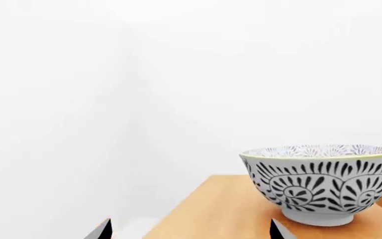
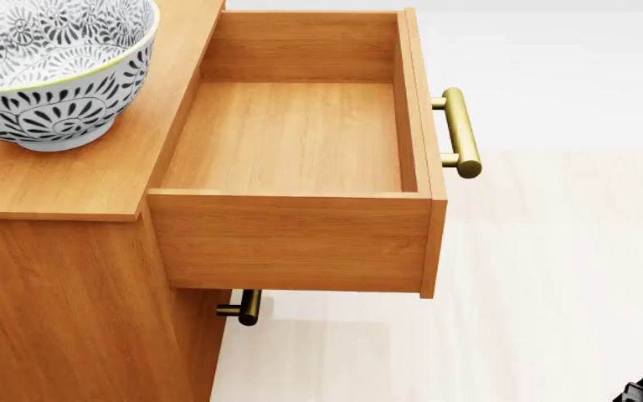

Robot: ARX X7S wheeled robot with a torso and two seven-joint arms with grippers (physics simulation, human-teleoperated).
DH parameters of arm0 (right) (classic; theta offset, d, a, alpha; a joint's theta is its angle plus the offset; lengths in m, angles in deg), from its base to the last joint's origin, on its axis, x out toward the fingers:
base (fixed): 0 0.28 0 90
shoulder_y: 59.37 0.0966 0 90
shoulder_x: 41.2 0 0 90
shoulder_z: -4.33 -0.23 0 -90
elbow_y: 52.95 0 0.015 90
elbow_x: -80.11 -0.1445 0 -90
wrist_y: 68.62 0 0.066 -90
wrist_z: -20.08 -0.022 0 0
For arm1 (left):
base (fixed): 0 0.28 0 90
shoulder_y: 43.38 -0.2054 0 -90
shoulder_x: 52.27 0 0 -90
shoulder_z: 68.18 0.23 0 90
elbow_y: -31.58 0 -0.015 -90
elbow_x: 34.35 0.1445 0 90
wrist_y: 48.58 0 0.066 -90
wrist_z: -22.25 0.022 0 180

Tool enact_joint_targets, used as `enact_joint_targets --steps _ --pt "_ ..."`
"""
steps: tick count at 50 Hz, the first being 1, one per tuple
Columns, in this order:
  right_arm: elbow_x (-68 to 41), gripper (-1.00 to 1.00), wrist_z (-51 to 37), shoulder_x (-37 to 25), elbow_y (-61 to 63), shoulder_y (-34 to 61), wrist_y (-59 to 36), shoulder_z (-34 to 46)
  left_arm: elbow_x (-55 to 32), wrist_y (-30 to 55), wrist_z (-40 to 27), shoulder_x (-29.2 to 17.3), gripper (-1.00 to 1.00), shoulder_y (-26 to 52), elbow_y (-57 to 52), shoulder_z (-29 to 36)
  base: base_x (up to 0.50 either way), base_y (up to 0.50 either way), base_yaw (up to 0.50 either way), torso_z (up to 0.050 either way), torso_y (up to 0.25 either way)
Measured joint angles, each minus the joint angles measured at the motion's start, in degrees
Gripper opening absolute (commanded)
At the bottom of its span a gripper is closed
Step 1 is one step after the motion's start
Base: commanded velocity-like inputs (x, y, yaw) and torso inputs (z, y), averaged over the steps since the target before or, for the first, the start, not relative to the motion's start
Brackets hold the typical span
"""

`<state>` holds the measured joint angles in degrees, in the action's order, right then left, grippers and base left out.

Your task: Put the bowl on top of the cabinet.

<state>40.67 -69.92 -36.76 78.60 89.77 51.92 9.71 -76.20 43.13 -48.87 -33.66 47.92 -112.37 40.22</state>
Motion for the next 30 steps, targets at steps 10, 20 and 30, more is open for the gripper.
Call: enact_joint_targets --steps 10,20,30 --pt "-2.5 1.0 0.0 -3.4 -2.2 0.8 -0.1 -1.6 -0.1 -10.9 -7.0 -11.4 1.0 -11.6 3.5 -6.5 0.0 0.0 0.0 0.0 0.0" --pt "-5.6 1.0 0.0 -4.4 -1.9 3.2 -3.6 -4.2 -0.8 -15.0 -10.0 -16.5 1.0 -16.4 4.7 -9.9 0.0 0.0 0.0 0.0 0.0" --pt "-7.3 1.0 0.0 -4.4 -1.8 4.4 -5.4 -5.7 -1.2 -16.2 -11.2 -18.4 1.0 -18.5 5.1 -12.0 0.0 0.0 0.0 0.0 0.0"
